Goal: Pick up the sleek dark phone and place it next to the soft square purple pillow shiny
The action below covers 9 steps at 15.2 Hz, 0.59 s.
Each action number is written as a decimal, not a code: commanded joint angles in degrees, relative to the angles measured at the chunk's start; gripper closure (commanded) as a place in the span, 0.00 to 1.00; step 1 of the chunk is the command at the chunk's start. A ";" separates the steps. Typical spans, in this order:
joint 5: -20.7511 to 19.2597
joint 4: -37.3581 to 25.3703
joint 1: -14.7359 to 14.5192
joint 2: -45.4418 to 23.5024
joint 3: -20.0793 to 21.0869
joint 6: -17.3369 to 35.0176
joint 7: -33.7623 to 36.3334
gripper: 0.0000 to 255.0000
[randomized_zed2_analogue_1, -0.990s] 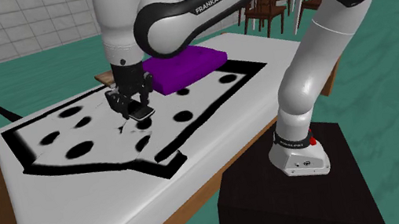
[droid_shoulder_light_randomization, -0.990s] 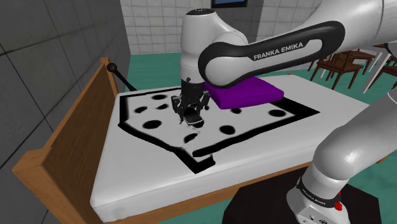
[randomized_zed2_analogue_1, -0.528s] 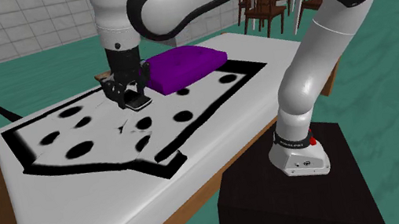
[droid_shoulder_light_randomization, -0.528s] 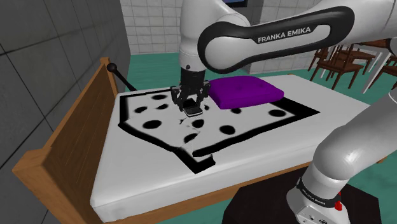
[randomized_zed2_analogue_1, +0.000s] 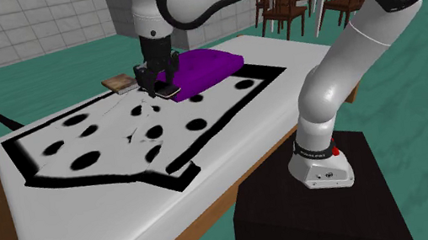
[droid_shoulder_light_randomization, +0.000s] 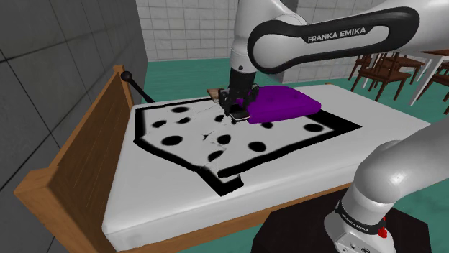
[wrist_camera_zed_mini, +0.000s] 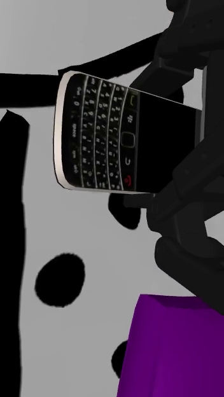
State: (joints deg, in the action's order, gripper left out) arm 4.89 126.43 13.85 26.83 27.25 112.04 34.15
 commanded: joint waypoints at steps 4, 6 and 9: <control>0.27 5.72 0.69 5.13 -6.71 0.56 -7.91 1.00; -0.09 7.27 1.25 6.54 -9.25 0.64 -10.88 1.00; -0.93 9.12 2.30 8.18 -13.03 0.77 -15.26 1.00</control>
State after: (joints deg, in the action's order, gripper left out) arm 4.30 135.53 15.75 34.50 15.61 113.32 20.53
